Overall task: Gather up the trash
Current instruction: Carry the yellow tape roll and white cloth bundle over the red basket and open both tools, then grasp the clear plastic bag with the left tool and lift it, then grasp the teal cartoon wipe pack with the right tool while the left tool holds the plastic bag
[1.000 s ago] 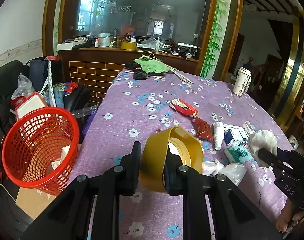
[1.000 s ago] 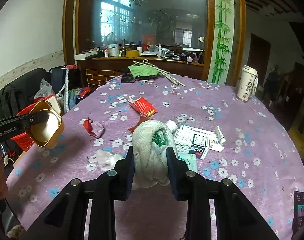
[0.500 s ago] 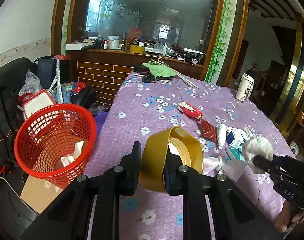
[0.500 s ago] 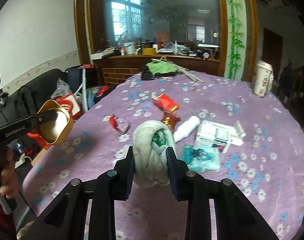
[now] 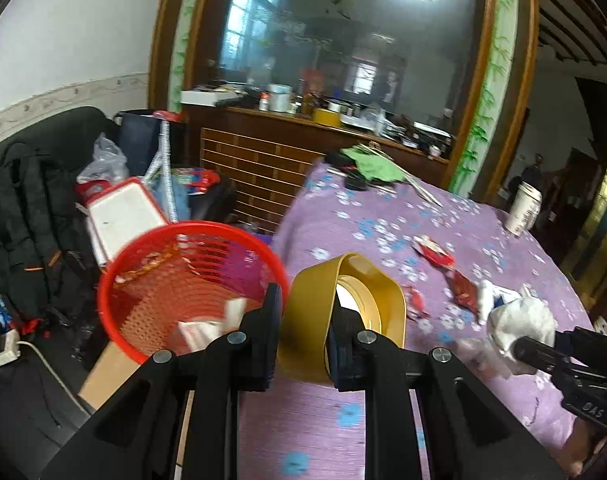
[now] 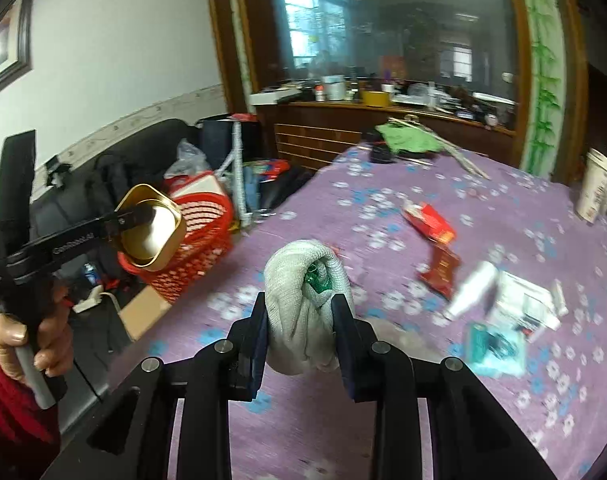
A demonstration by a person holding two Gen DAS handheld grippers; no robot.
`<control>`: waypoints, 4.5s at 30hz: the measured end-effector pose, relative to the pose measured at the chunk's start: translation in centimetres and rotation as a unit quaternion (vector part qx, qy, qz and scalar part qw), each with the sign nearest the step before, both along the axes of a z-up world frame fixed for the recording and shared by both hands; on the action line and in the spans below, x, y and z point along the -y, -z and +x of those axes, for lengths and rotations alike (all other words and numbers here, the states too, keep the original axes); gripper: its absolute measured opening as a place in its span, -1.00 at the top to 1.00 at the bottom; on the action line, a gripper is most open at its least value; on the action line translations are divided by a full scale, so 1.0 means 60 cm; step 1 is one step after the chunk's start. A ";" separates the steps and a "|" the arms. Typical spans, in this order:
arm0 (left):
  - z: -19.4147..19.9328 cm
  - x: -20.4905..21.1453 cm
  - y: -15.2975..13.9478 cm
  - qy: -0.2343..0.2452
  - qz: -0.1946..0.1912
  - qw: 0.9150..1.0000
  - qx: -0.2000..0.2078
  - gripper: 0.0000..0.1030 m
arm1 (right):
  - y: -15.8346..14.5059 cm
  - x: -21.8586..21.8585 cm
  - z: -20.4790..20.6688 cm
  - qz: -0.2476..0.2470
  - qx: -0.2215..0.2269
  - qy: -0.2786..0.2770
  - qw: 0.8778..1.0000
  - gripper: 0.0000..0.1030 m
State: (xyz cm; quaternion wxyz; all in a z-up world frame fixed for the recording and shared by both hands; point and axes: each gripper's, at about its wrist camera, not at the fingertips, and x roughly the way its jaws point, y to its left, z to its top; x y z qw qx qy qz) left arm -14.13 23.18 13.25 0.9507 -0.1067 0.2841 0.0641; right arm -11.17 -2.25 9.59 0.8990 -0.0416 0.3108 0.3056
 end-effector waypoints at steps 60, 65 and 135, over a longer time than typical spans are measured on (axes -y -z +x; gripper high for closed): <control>0.154 0.076 0.005 0.129 0.007 0.991 -0.023 0.19 | -0.019 0.123 0.094 0.064 -0.063 0.104 0.990 -0.11; 0.140 0.152 0.028 0.156 0.017 0.986 -0.053 0.17 | 0.016 0.225 0.083 0.089 -0.079 0.150 0.981 -0.11; 0.155 0.365 0.147 0.189 0.009 0.979 -0.081 0.49 | 0.157 0.321 0.213 0.104 -0.166 0.094 0.976 -0.18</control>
